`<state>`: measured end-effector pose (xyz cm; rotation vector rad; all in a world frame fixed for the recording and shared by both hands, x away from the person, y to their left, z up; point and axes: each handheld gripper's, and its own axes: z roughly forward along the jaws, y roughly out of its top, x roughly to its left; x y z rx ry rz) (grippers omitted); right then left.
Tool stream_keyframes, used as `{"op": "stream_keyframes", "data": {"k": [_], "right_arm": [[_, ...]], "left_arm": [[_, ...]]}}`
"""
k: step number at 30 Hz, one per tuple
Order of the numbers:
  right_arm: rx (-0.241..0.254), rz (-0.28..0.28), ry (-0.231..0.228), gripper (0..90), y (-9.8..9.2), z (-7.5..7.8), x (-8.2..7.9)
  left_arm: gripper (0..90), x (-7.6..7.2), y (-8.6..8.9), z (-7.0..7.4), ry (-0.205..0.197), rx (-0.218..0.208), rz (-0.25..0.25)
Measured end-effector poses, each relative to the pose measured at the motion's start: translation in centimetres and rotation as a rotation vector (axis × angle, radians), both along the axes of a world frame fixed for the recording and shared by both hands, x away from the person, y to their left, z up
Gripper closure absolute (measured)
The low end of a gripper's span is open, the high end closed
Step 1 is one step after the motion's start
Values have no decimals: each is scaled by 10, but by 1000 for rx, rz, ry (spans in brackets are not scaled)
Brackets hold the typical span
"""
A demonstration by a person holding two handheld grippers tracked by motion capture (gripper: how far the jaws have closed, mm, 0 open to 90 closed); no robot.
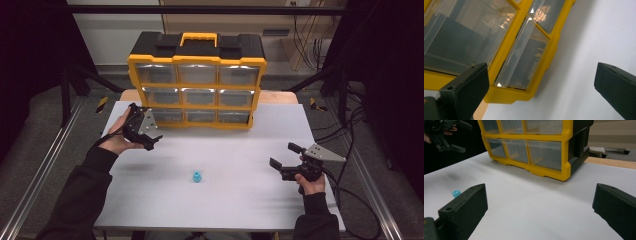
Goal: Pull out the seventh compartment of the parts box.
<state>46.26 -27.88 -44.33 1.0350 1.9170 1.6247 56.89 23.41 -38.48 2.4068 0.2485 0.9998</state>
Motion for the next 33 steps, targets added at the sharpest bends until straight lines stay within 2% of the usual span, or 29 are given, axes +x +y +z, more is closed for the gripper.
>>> {"op": "stream_keyframes", "data": {"k": [3,5,11,18,22,29,31,32,33], "right_arm": [[2,-1,3,3,0,0,0],[0,-1,1,3,0,0,0],[-1,-2,3,3,0,0,0],[-1,-2,2,3,0,0,0],[-1,-4,3,3,0,0,0],[-6,-5,3,3,1,0,0],[-6,-6,4,3,1,0,0],[-6,-6,4,3,1,-1,1],[-6,-6,5,3,1,-1,1]], "left_arm": [[0,2,-1,-2,-2,10,-6],[0,5,-2,-4,-2,31,-12],[0,12,-2,-7,-9,30,-14],[0,19,-1,-12,-22,56,-13],[0,22,-3,-18,-34,90,-19],[0,25,-6,-24,-57,109,-32],[0,26,-7,-25,-66,126,-39],[0,27,-8,-27,-69,117,-47],[0,28,-9,-27,-76,135,-53]]}}
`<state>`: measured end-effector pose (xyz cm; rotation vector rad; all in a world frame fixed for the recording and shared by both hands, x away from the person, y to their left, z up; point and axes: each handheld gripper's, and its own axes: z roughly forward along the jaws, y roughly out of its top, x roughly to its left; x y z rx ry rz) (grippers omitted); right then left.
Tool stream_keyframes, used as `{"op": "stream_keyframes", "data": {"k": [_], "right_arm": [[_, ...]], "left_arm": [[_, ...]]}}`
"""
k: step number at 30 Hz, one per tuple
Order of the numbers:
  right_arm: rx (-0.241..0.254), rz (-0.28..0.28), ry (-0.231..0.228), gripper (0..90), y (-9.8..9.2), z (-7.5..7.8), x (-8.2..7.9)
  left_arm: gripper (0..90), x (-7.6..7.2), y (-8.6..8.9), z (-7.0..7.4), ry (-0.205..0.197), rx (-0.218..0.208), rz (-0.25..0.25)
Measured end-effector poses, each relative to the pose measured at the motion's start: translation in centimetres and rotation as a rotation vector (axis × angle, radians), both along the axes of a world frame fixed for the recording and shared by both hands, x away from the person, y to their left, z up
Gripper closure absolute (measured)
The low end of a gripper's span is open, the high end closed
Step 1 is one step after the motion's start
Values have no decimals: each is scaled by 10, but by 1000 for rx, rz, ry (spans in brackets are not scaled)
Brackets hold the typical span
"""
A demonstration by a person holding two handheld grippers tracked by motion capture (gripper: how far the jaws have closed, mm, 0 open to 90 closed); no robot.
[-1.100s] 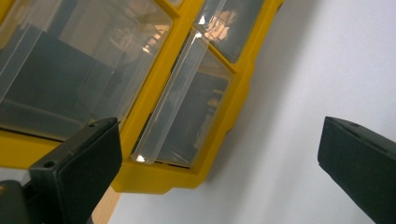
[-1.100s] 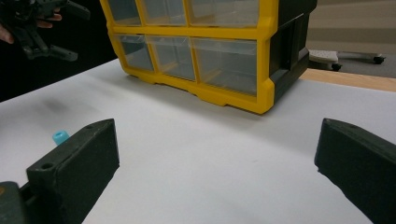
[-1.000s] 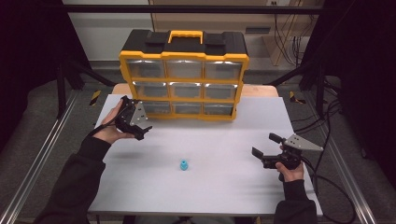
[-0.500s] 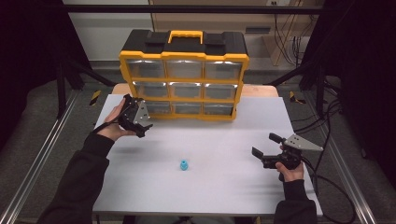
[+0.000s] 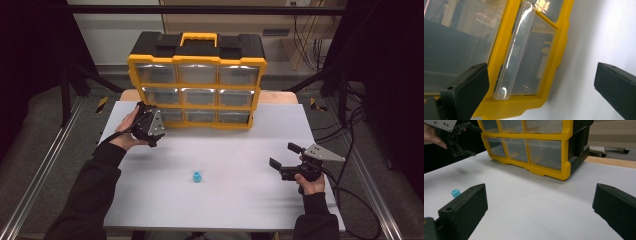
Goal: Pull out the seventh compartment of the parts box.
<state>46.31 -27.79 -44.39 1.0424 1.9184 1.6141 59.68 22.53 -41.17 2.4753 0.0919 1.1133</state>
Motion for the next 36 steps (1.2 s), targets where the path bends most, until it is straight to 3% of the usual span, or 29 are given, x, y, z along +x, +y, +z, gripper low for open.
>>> {"op": "stream_keyframes", "data": {"k": [5,8,17,23,36], "right_arm": [[-1,0,-1,3,0,0,0],[0,-2,1,3,0,0,0],[-2,-2,0,3,0,0,0],[-1,-2,2,3,0,0,0],[-2,-3,-2,3,-1,0,0]], "left_arm": [[0,2,-3,-4,-19,27,-20],[0,4,-4,-7,-35,63,-37],[0,7,-8,-14,-50,96,-57],[0,9,-14,-20,-70,140,-72],[4,12,-17,-26,-106,171,-77]]}}
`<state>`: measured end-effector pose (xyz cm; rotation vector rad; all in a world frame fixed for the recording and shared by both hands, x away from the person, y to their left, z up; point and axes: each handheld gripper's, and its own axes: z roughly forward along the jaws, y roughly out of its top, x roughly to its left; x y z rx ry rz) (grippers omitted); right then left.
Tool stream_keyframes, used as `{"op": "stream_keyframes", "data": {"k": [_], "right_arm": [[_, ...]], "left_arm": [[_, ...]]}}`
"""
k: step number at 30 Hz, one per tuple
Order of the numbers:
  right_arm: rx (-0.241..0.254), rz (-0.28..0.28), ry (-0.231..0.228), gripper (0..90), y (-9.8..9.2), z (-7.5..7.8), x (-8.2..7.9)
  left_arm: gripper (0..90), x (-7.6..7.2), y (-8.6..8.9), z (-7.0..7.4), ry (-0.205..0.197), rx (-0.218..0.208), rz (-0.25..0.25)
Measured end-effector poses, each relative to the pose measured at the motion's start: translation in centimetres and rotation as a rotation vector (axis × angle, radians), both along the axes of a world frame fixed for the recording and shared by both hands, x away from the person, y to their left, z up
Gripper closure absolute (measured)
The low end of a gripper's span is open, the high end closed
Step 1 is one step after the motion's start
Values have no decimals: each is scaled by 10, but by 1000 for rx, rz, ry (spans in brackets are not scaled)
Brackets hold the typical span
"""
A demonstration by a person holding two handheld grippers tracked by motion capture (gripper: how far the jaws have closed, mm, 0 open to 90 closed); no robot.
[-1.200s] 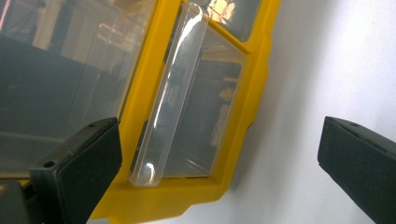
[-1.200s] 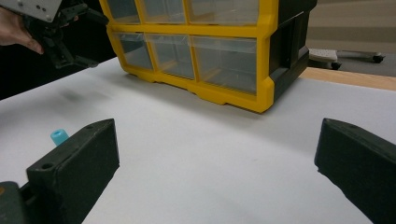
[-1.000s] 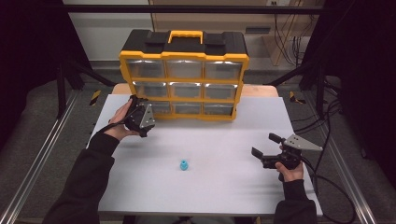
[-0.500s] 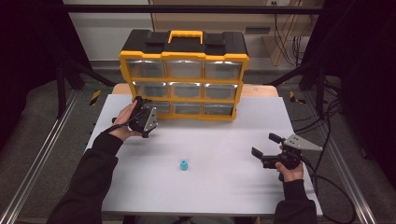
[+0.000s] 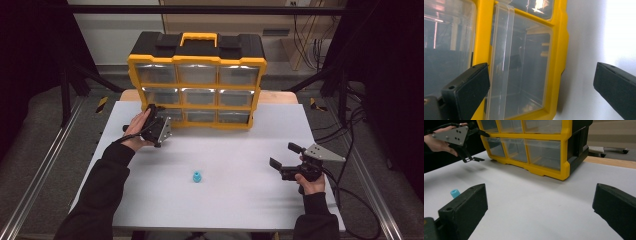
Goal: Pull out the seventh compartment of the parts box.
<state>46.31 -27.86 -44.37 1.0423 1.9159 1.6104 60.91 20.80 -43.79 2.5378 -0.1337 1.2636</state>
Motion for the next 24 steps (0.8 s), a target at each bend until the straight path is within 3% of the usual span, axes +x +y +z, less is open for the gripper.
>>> {"op": "stream_keyframes", "data": {"k": [2,4,7,15,17,24], "right_arm": [[0,0,1,3,0,0,0],[0,0,1,3,0,0,0],[0,2,-1,3,0,0,0],[2,1,0,3,0,0,0],[2,1,-2,3,0,0,0],[0,2,-1,3,0,0,0]], "left_arm": [[6,0,-1,0,-14,23,1],[7,0,-1,-2,-21,18,-2],[19,0,-3,-3,-53,57,2],[48,0,-3,-6,-84,74,2],[54,-1,-4,-6,-100,100,2],[103,-2,-3,-5,-118,104,0]]}}
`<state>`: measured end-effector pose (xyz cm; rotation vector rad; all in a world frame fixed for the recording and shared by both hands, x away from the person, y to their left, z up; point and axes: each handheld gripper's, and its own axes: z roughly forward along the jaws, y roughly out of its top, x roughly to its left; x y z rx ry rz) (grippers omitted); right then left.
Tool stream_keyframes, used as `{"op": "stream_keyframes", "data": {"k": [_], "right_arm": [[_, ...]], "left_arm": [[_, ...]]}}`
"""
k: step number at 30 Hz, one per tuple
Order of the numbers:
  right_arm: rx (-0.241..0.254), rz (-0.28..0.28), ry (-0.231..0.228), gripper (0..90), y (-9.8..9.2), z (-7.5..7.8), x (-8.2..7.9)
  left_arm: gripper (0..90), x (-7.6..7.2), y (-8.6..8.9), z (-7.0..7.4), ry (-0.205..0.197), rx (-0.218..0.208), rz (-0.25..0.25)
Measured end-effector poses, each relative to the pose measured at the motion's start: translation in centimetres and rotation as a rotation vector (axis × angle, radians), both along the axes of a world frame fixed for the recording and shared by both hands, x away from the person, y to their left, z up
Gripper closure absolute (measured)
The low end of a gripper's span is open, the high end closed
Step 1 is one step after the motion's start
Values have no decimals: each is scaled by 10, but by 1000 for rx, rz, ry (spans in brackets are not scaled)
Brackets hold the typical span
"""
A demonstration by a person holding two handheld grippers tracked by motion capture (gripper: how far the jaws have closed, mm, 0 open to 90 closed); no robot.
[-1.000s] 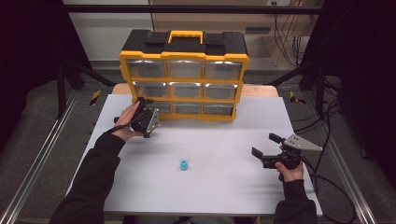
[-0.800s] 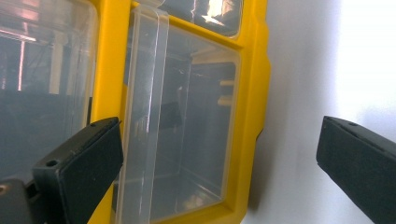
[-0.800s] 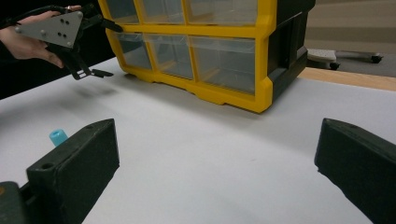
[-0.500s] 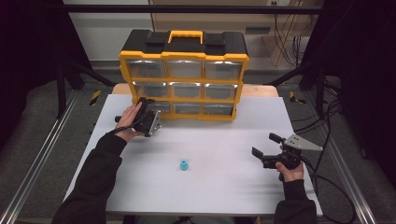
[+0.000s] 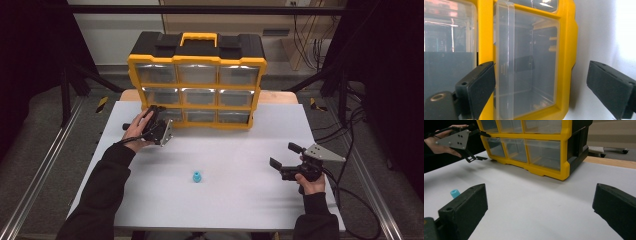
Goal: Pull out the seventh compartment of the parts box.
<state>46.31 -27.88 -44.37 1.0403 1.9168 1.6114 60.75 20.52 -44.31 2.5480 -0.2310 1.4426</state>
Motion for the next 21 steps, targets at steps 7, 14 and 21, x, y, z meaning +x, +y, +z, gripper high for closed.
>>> {"op": "stream_keyframes", "data": {"k": [7,14,21], "right_arm": [[3,-1,0,3,0,0,0],[3,-2,0,3,0,0,0],[2,-2,-3,3,0,0,0]], "left_arm": [[148,-1,0,0,-27,5,1],[244,-2,2,1,-59,-2,-7],[349,-3,3,1,-100,-8,-10]]}}
